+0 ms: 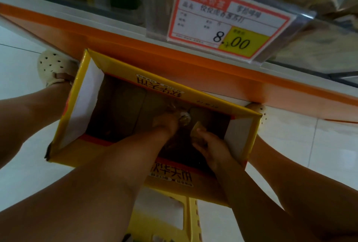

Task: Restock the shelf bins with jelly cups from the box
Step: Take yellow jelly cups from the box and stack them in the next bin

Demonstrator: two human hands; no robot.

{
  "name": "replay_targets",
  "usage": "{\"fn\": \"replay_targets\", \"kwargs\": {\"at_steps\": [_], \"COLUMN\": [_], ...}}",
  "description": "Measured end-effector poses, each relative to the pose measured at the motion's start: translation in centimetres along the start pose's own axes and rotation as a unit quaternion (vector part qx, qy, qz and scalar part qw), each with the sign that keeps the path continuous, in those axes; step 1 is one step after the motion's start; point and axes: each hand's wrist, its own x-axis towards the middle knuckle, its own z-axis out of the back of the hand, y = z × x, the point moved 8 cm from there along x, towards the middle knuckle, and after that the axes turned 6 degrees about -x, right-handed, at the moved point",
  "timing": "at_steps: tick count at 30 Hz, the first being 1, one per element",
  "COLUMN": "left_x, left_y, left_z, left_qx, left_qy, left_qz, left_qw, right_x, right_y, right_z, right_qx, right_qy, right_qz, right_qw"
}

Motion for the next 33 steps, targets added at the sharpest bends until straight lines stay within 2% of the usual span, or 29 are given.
{"fn": "replay_targets", "kwargs": {"at_steps": [1, 6, 9, 12, 14, 16, 19, 23, 27, 30, 33], "left_x": [0.1, 0.2, 0.3, 0.7, 0.8, 1.0, -1.4, -5.6, -10.1, -13.4, -16.4], "left_y": [0.4, 2.2, 2.2, 2.0, 1.5, 1.1, 1.7, 1.4, 0.0, -1.3, -2.2], "left_z": [0.6, 0.9, 0.2, 0.4, 0.3, 0.0, 1.2, 3.8, 7.0, 9.1, 11.1], "left_qx": [0.03, -0.026, -0.051, -0.028, -0.081, -0.219, -0.401, -0.5, -0.576, -0.574, -0.538], "left_qy": [-0.027, 0.003, 0.01, 0.007, 0.031, 0.036, 0.044, 0.117, 0.156, 0.173, 0.16], "left_qz": [0.005, 0.067, 0.077, 0.114, 0.115, 0.11, 0.135, 0.13, 0.114, 0.088, 0.074], "left_qw": [0.999, 0.997, 0.996, 0.993, 0.99, 0.969, 0.905, 0.848, 0.795, 0.796, 0.824], "right_x": [0.0, 0.1, 0.3, 0.2, 0.1, 0.1, 0.0, -1.5, -4.7, -7.4, -10.1], "right_y": [-0.1, -0.2, -0.6, -0.6, -0.4, 0.0, 0.4, 1.1, 2.8, 3.0, 2.7], "right_z": [0.1, 0.3, 0.3, 0.2, 0.2, 0.2, 0.2, -1.8, -4.5, -5.3, -6.2], "right_qx": [-0.002, 0.005, 0.011, 0.015, 0.028, 0.04, 0.068, 0.084, 0.063, 0.055, 0.019], "right_qy": [0.002, 0.004, 0.003, 0.007, 0.014, 0.018, 0.027, 0.094, 0.167, 0.205, 0.225], "right_qz": [-0.003, -0.006, -0.01, -0.01, -0.006, -0.002, -0.007, -0.031, -0.007, -0.004, 0.016], "right_qw": [1.0, 1.0, 1.0, 1.0, 0.999, 0.999, 0.997, 0.992, 0.984, 0.977, 0.974]}}
